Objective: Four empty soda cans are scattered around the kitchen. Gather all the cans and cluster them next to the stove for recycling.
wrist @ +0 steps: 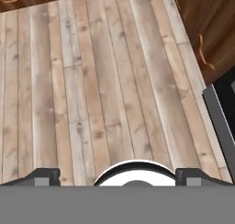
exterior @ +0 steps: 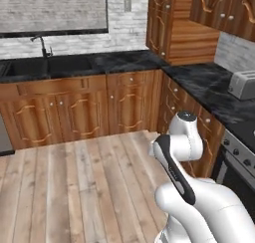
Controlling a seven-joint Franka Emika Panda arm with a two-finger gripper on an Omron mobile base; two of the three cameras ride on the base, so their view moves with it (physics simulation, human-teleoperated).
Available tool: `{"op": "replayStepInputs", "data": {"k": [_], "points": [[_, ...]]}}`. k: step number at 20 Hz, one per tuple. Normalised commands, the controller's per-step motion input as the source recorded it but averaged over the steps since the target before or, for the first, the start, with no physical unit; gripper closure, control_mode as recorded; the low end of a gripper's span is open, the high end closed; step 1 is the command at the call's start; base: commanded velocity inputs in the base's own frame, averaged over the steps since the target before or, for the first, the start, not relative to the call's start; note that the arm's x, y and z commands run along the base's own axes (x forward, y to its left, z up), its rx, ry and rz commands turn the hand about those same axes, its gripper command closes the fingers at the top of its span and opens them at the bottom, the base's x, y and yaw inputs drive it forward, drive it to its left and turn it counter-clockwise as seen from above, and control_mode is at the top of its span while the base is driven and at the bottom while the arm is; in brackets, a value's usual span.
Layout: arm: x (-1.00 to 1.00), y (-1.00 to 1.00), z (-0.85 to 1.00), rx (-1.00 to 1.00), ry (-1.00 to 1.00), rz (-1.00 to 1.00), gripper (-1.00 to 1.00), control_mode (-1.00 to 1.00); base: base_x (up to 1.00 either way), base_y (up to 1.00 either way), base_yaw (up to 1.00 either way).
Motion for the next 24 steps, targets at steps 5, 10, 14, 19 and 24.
{"op": "replayStepInputs", "data": {"k": [5, 10, 14, 19, 24], "points": [[0.00, 0.00, 0.00, 0.00, 0.00, 0.00, -1.00, 1.00, 0.54, 0.15, 0.13], [0.00, 0.00, 0.00, 0.00, 0.00, 0.00, -1.00, 1.00, 0.51, 0.25, 0.09], [0.00, 0.00, 0.00, 0.00, 0.00, 0.00, -1.00, 1.00, 0.48, 0.48, 0.01], [0.00, 0.00, 0.00, 0.00, 0.00, 0.00, -1.00, 1.00, 0.45, 0.59, 0.00], [0.00, 0.00, 0.00, 0.00, 0.00, 0.00, -1.00, 1.00, 0.42, 0.62, 0.00]]}}
